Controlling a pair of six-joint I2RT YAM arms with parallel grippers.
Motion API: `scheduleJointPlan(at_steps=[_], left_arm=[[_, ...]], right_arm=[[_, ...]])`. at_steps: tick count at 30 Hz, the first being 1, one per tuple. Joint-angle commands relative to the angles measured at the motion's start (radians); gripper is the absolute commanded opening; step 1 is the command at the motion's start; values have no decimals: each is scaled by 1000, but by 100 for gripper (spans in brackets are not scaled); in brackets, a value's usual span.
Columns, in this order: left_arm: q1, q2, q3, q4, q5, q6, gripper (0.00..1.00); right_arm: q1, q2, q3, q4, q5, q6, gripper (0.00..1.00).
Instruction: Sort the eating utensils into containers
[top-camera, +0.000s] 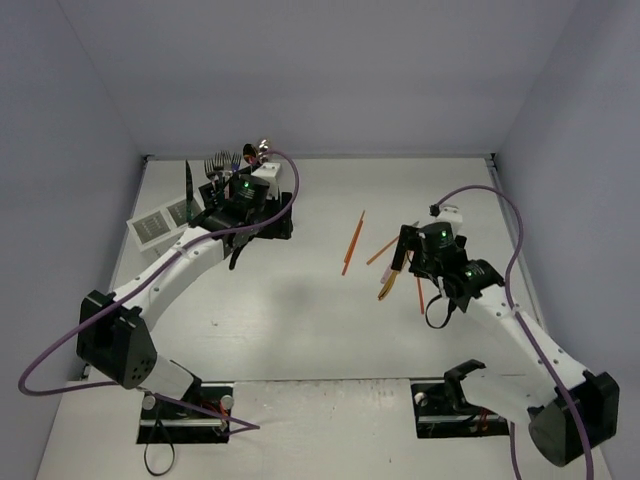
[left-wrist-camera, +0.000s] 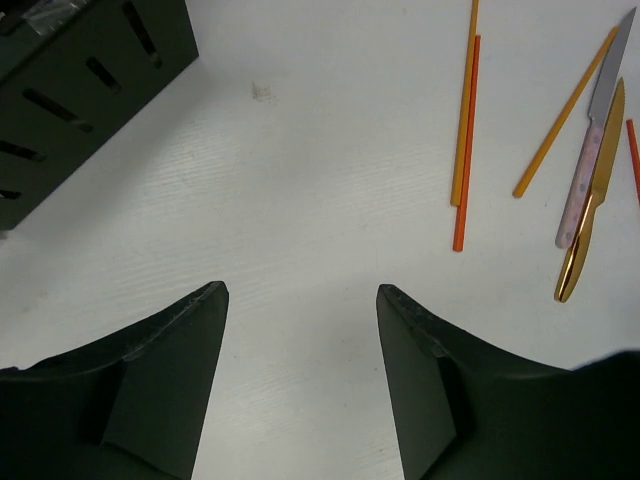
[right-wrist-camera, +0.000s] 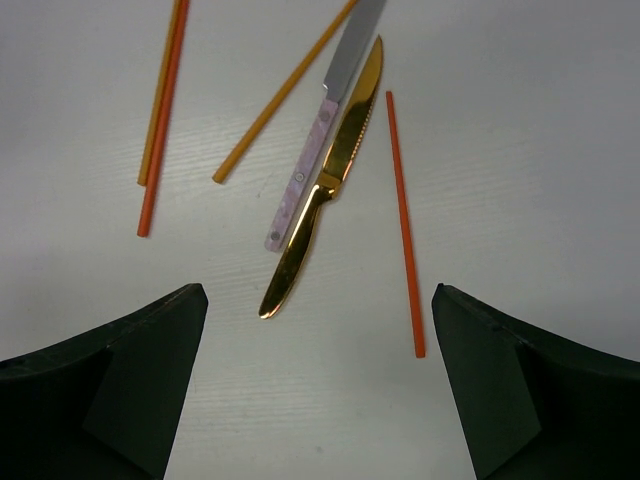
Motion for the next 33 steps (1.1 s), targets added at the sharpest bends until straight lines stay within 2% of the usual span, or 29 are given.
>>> scheduleJointPlan(at_steps=[1,9,16,23,27,33], left_arm=[[-10,-22,47,-1,14,-34,58],[-10,-24,51,-40,25,-6,58],[-10,-21,53,-38,53,10,58],[-8,-33,54,-50,76,42,58],[-8,-41,54,-63,76,60,58],[-8,-67,44,-85,79,79,58]], right_arm=[[-18,122,8,1,-48,110,92],[-19,401,85,6,-30,180,82],[-32,493,123,36,-7,227,63],[-45,600,235,56,27,231,41],[-53,685,310,58,42,231,37],[-65,782,378,59,66,249,36]])
